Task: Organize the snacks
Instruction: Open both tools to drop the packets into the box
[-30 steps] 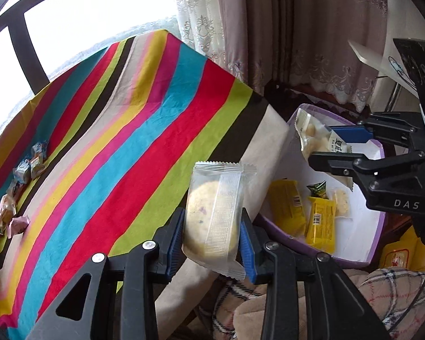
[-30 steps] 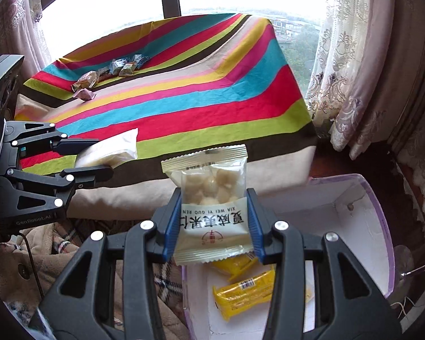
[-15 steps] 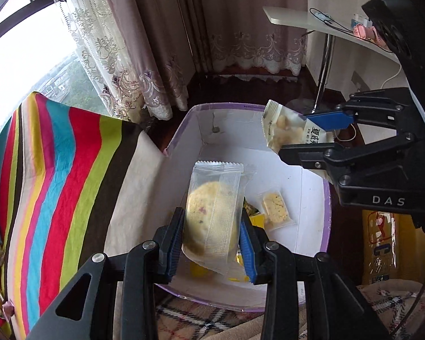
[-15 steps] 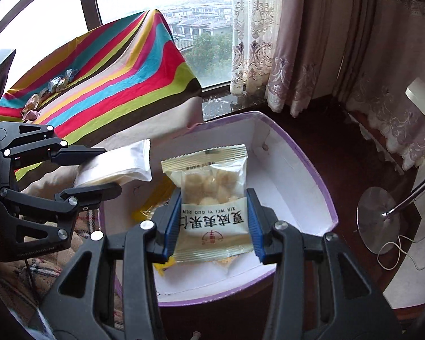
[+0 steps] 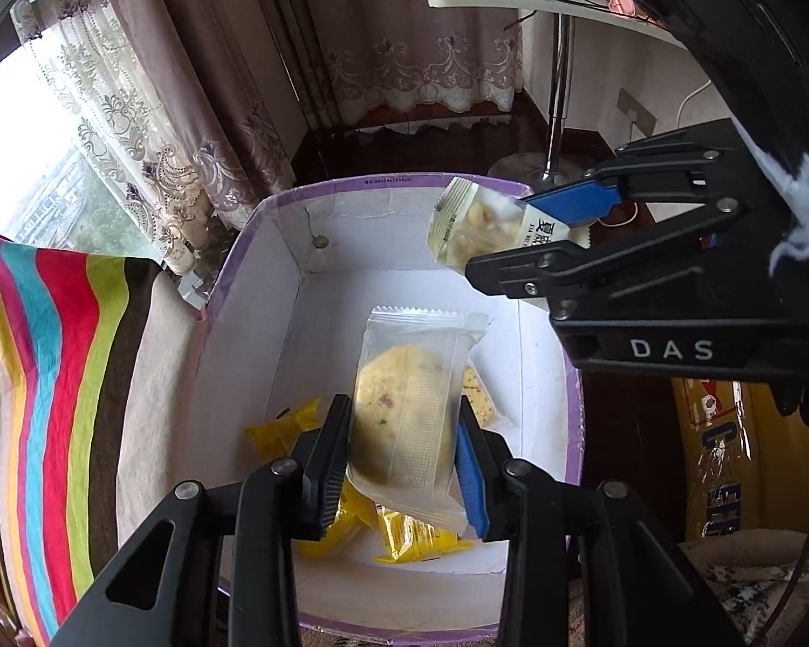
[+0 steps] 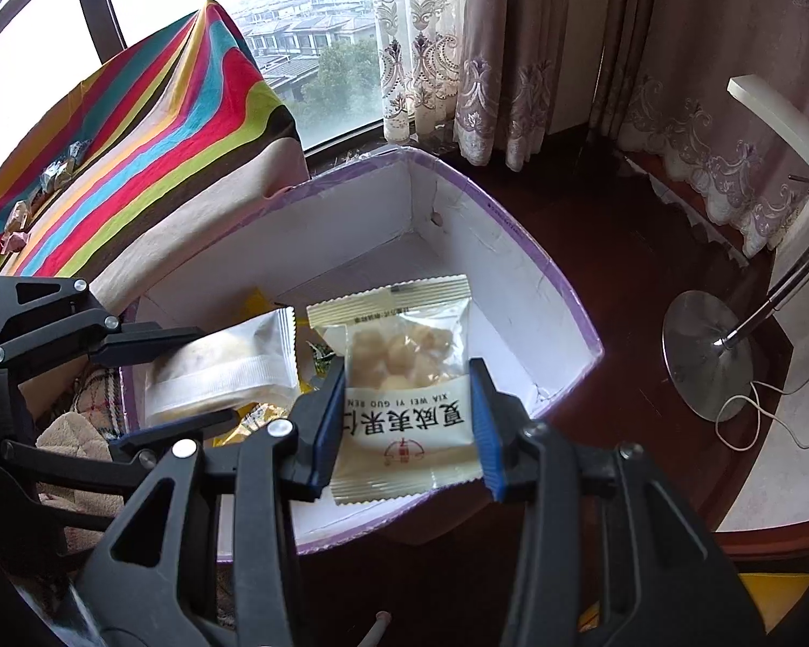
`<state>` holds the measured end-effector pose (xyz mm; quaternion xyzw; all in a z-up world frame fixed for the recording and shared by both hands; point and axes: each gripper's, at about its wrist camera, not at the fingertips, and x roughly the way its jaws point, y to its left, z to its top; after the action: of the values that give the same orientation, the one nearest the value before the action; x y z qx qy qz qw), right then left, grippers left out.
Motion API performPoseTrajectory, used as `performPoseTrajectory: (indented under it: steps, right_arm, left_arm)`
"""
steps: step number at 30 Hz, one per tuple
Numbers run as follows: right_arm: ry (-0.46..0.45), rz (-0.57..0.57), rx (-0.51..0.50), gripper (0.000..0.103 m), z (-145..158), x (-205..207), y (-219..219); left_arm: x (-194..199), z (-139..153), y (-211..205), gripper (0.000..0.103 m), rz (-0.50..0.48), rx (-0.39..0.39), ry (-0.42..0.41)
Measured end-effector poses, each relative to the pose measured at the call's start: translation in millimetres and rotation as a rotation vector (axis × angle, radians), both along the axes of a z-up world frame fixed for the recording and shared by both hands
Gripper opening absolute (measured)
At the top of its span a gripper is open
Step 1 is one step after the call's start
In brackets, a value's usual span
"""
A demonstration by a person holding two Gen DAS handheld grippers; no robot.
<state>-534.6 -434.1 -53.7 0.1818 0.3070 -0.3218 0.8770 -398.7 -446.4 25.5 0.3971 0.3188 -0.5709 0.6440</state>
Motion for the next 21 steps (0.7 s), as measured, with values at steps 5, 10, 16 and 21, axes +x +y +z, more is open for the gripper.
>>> performPoseTrajectory:
  steps: [5, 10, 16, 21]
  right_arm:
    - [0.002, -0.009, 0.0, 0.046, -1, 7, -5]
    - [0.001, -0.02, -0.009, 0.047, -1, 13, -10]
    - [-0.011, -0.036, -0.013, 0.05, 3, 16, -14]
    - [-0.001, -0.052, -0.007, 0.058, 4, 16, -15]
  left_arm:
    - [6, -5, -1, 0.037, 0.011, 0.006, 0.02]
    - [9, -6, 0, 0.037, 0.014, 0.006, 0.024]
    - [8, -6, -1, 0.038, 0.023, 0.011, 0.011]
    - [10, -6, 0, 0.039, 0.019, 0.014, 0.023]
